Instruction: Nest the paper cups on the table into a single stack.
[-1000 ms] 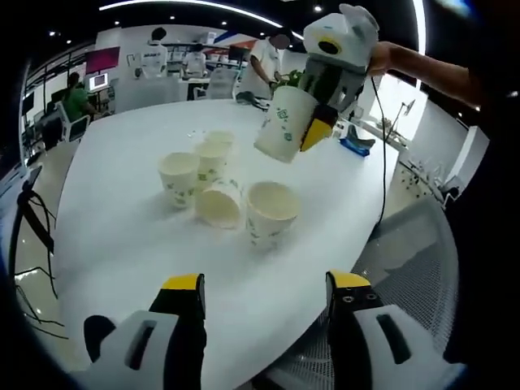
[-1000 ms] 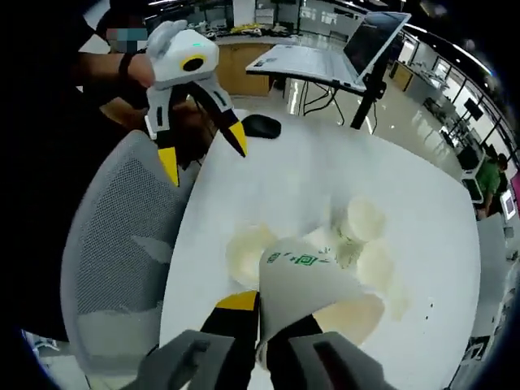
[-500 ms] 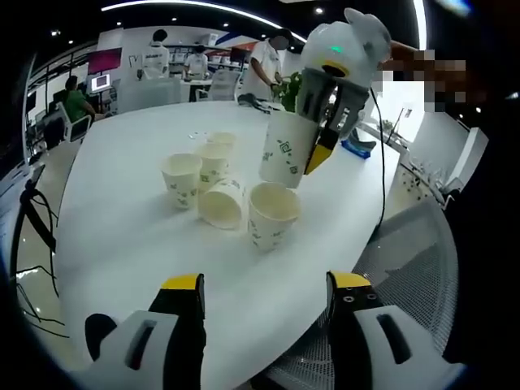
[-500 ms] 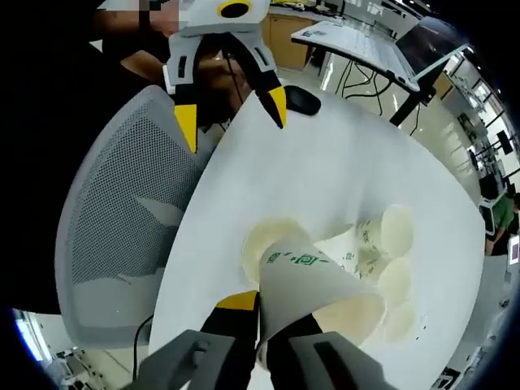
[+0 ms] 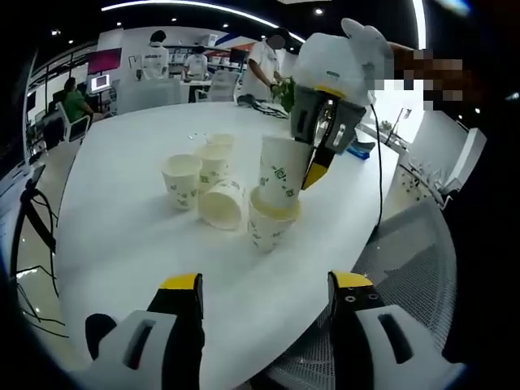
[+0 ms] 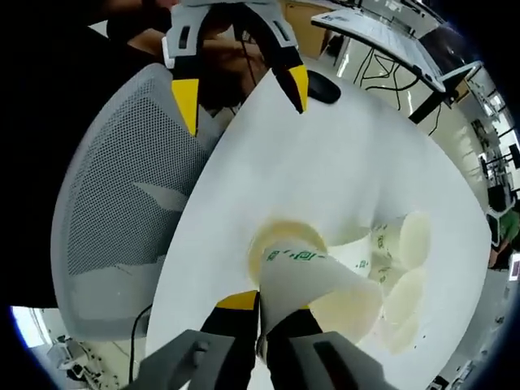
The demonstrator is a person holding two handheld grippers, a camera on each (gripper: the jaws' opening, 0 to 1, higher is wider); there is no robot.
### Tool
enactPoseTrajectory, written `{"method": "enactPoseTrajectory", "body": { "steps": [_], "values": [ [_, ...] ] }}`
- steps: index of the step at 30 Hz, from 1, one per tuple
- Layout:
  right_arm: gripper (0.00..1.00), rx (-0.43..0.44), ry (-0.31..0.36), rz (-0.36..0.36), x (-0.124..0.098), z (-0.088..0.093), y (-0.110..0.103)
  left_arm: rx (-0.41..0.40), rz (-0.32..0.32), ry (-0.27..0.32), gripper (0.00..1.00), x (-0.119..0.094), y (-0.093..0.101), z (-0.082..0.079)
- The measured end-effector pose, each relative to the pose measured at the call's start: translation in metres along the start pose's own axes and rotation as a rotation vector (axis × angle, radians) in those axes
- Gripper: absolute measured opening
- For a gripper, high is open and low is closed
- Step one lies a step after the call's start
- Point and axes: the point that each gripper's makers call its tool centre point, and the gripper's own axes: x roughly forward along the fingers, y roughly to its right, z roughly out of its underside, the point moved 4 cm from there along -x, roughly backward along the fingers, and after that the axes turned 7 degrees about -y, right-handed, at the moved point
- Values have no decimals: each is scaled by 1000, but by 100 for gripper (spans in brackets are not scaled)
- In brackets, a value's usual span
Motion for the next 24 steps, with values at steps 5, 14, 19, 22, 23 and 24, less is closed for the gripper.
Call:
{"method": "enactPoseTrajectory", "body": {
  "steps": [5, 14, 19, 22, 23, 24],
  "values": [
    [0, -13, -7, -9, 6, -3, 0, -3, -1, 0, 60, 0, -2, 1],
    [0, -36, -37, -29, 16, -11, 1, -8, -5, -4, 60, -1, -4, 4],
    [0, -40, -57, -32, 22, -14, 2, -11, -7, -6, 60, -1, -6, 5],
    [0, -33, -57, -42, 24, -14, 0, -12, -7, -8, 60, -1, -5, 5],
    [0, -32, -57, -43, 24, -15, -1, -12, -8, -9, 60, -2, -5, 5],
    [0, -31, -56, -44, 24, -15, -1, -13, -8, -9, 60, -2, -5, 5]
  ]
}}
